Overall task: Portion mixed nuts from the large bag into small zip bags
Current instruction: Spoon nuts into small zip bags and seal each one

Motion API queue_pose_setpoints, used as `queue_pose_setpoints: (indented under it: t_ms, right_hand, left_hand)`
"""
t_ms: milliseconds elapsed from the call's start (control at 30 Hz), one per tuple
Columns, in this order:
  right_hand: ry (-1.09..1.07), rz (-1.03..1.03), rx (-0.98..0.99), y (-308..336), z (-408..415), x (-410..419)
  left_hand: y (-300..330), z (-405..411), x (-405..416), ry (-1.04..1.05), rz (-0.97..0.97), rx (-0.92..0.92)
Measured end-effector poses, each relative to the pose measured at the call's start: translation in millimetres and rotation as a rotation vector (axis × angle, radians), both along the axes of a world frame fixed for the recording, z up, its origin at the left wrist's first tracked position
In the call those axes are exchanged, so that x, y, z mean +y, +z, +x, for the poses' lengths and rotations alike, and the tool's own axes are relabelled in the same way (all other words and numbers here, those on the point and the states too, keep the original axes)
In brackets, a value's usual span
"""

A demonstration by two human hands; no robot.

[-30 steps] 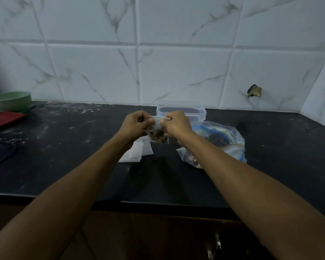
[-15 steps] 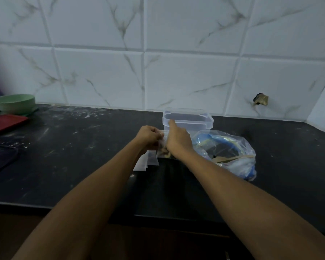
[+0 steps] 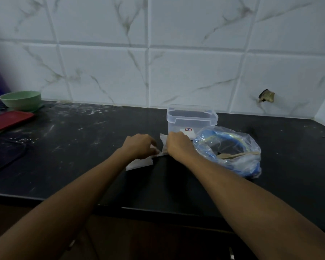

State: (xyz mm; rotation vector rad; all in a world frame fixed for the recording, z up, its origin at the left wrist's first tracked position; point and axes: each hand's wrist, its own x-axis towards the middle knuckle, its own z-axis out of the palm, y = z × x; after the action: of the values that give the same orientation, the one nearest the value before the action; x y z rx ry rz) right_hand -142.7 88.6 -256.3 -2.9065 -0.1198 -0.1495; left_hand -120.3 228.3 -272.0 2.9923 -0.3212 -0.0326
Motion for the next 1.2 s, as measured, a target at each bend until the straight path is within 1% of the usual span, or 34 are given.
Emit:
queue_pose_setpoints:
  t_ms: [67,133,233,367,433,500,533,567,633,700,767,867,1000,1067,1200]
  right_hand:
    - [-0.003,-0.008,-0.004,0.0,-1.1,0.5]
    - [-0.006,-0.012,0.003,0.8,-2.4,0.9]
    - [-0.005,-0.014,0.029,1.9,-4.1,1.2]
    - [0.005,-0.004,0.024,1.4,-6.9,0.4]
    - [0.003,0.001,0.017,2.1,-9.0,-0.4]
    - [0.009,0.006,-0.007,3.3,-10.7,-1.8]
    - [0.012,0.009,-0.025,4.6,-12.1,-2.9]
    - [0.014,0.014,-0.044,6.2,-13.1,-3.3]
    - [0.017,0.025,-0.064,9.4,-14.5,-4.2]
    - [0.025,0.039,-0.066,11.9,-15.8,-4.4]
    - [0.036,0.051,-0.063,13.4,-17.4,-5.5]
    - [0.032,0.082,-0.061,14.5,-18.2,-9.1]
    - [0.049,0.188,-0.061,15.1,-12.8,-9.7]
    - [0.064,0.220,-0.069,14.5,-10.2,-8.6]
    - [0.102,0.283,-0.058,16.3,-8.0,-7.3]
  left_hand:
    - [0.3,-4.9,5.4,-0.030,0.089,0.061]
    - [-0.2,-6.2,12.9,-0.090,0.101,0.065]
    - [3.4,-6.9,27.2,-0.160,0.061,0.106]
    - [2.1,-2.9,39.6,-0.176,-0.044,0.172]
    - [0.1,-3.4,41.8,-0.163,-0.176,0.134]
    - [-0.5,-3.5,41.1,-0.141,-0.316,0.018]
    - [-0.6,-1.6,39.4,-0.104,-0.355,-0.052]
    - [-0.5,0.8,37.3,-0.044,-0.361,-0.113]
    - [-3.1,10.2,34.2,0.108,-0.249,-0.181]
    - [-8.8,19.7,34.3,0.215,-0.082,-0.138]
    - [-15.0,26.3,35.5,0.244,-0.011,-0.076]
    - [-18.9,31.3,35.8,0.258,-0.086,-0.090]
    - [-17.5,32.6,37.2,0.253,-0.218,-0.122]
    - [-18.5,32.9,40.7,0.230,-0.248,-0.160]
    - [-16.5,26.5,47.9,0.208,-0.245,-0.276]
